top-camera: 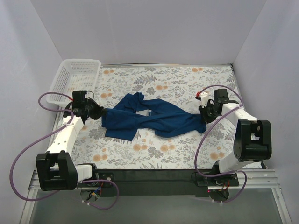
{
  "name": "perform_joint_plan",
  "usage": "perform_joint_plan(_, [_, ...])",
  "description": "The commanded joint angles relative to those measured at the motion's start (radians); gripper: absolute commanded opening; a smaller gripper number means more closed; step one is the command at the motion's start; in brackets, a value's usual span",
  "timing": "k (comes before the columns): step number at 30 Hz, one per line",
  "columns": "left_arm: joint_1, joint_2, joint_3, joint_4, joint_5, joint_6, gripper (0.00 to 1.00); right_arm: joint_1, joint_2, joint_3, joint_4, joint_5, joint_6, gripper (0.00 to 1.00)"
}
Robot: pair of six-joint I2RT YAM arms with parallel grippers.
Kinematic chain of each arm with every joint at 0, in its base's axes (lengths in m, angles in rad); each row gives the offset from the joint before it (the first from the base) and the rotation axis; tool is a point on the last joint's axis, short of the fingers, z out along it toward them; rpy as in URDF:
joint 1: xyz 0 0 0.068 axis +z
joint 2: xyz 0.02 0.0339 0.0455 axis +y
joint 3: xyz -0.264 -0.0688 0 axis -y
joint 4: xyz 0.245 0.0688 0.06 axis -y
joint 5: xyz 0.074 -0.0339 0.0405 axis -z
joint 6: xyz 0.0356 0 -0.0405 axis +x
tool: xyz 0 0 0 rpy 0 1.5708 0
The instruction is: Fold and stack the t-shirts
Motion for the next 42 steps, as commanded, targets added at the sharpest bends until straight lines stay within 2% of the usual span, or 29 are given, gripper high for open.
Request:
perform_joint_plan(1, [0.014,-0.035,0.032,-0.009,-0.002,0.021,0.0,-0.029,-0.085,0.033,0.011,-0.005,-0.015,0.01])
perform_joint_plan(8, [0.022,-0.112,0.146,-0.075,-0.071,0.026,0.0,-0.097,-0.379,0.157,-0.101,-0.073,-0.052,0.01])
perform_joint_plan(14, [0.031,-0.191,0.26,-0.136,-0.124,-0.002,0.0,-0.123,-0.506,0.218,-0.159,-0.159,-0.111,0.01])
perform_joint_plan(20, [0.033,-0.287,0.375,-0.129,-0.157,-0.071,0.0,-0.124,-0.566,0.342,-0.176,-0.137,-0.183,0.01])
perform_joint_plan(23, [0.033,-0.299,0.438,-0.087,-0.155,-0.121,0.0,-0.124,-0.541,0.5,-0.176,-0.114,-0.178,0.01])
perform_joint_plan(28, [0.034,-0.256,0.637,0.0,-0.132,-0.202,0.0,-0.126,-0.45,0.872,-0.167,-0.076,-0.123,0.01])
perform_joint_plan(32, [0.034,-0.232,0.766,0.055,-0.149,-0.245,0.0,-0.126,-0.392,1.094,-0.15,-0.059,-0.085,0.01])
perform_joint_plan(37, [0.034,-0.189,0.916,0.036,-0.19,-0.246,0.0,-0.126,-0.434,1.128,-0.121,-0.054,-0.098,0.01])
perform_joint_plan(42, [0.031,-0.227,0.894,0.042,-0.189,-0.259,0.0,-0.124,-0.556,1.044,-0.063,-0.027,-0.132,0.01])
